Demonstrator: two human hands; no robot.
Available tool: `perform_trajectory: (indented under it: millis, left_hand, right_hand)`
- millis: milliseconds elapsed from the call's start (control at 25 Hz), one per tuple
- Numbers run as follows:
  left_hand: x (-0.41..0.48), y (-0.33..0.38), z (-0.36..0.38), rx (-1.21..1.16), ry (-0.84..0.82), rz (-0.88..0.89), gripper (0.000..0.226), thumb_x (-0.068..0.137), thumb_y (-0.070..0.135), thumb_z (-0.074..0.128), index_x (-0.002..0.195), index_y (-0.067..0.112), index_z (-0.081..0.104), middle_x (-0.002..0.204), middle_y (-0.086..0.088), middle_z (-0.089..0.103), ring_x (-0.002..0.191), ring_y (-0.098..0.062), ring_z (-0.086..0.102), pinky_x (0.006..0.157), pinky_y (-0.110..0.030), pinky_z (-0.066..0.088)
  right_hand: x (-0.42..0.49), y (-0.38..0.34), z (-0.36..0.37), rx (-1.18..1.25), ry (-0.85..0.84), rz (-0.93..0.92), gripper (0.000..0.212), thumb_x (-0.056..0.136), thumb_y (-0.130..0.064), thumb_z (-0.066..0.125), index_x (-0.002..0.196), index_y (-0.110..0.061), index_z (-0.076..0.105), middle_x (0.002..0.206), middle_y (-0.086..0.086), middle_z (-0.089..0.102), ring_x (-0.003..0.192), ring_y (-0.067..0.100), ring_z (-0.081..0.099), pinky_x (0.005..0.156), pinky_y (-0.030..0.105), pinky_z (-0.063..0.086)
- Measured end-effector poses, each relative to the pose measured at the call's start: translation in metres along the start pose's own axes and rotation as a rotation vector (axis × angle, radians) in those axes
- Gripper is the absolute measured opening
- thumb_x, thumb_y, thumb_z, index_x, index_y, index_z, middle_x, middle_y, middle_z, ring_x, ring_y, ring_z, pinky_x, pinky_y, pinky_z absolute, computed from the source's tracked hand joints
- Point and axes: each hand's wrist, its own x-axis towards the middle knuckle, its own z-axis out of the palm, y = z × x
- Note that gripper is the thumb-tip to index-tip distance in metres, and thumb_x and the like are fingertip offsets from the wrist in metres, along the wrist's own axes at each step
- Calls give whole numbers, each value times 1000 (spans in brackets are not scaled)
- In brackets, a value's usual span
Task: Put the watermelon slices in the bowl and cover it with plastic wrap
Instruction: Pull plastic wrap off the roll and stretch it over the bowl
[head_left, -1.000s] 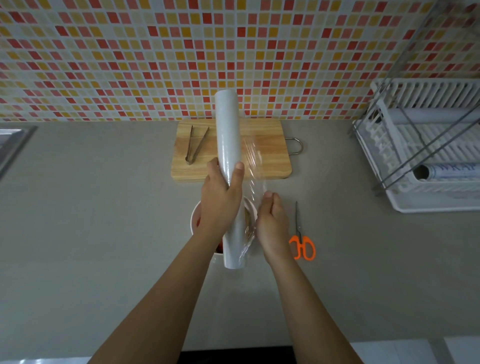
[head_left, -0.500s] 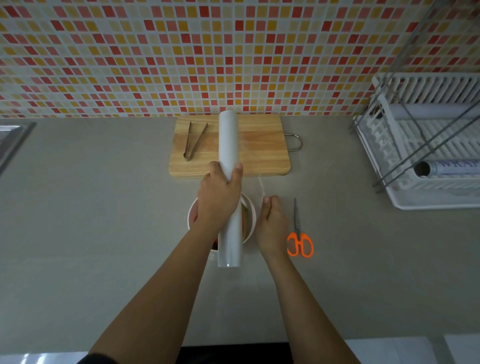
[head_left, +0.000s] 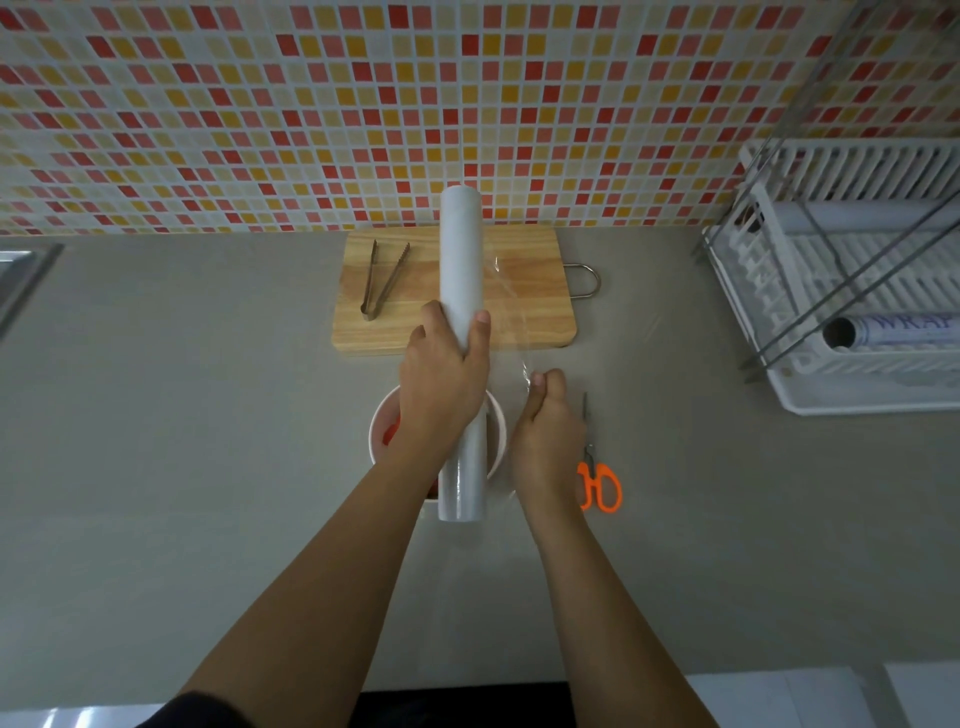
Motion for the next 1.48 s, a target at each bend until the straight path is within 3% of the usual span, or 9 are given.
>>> perform_trajectory:
  millis: [200,360,600,720,880,960,1080,1280,1480]
  left_hand:
    - [11,-7,-6,-131,-248,-229,41,94,51,38,98,12,52,85,-2,56,88,-27,58,77,-37,44]
    - [3,-17,-5,-210,-325,-462,46,93,54,33,109,15,52,104,-8,59,92,-25,57,86,-44,46]
    - [-8,-14,-10,-64,-196,-278,57,74,42,73,100,9,34,99,-12,54,81,-26,57,58,-31,44]
    - [-5,-10,-19,-12,-225,-280,42,82,44,62,96,7,47,92,-8,58,74,-20,56,54,-28,39]
    - [-3,-10,-31,-195,-313,-460,39,90,45,46,100,9,56,96,-9,61,84,-26,61,75,-38,50]
    - [-5,-12,-35,-211,-307,-474,34,92,42,40,108,13,48,100,-8,58,89,-29,60,81,-43,50]
    - [-10,-15,-38,-208,-287,-438,33,91,42,41,111,16,36,97,-9,59,82,-25,61,66,-37,49]
    - [-8,-19,-37,-24,-272,-329,60,74,47,72,101,8,35,89,-4,54,71,-16,57,48,-24,37]
    - [-13,-16,-23,44,-200,-273,55,75,45,71,95,10,34,96,-9,51,80,-27,54,56,-29,36]
  right_hand:
    - [3,20,1,-46,-2,-25,22,100,-21,35,79,-15,39,56,-7,38,50,16,37,49,28,19]
    - [-1,37,13,52,-201,191,28,100,-23,30,78,-11,41,64,-2,43,70,26,48,64,37,37]
    - [-10,40,16,52,-204,151,29,101,-23,30,75,-12,40,61,-1,44,65,24,48,55,30,24]
    - [-11,39,16,52,-175,148,28,101,-21,31,77,-10,40,60,-3,43,65,24,47,57,30,24]
    - [-10,39,17,56,-214,158,30,101,-24,29,80,-8,42,67,7,49,71,34,54,64,39,43]
    - [-10,38,18,47,-224,152,29,101,-24,29,80,-8,42,70,7,50,69,30,52,61,33,34]
    - [-14,39,19,41,-237,162,28,101,-23,28,82,-9,44,76,10,55,73,27,52,62,32,34]
    - [-17,43,21,58,-226,175,30,100,-23,29,80,-8,45,74,11,55,71,25,51,60,31,27]
    - [-2,50,21,408,-287,661,40,97,-27,28,66,-10,48,58,8,46,46,17,46,44,25,32]
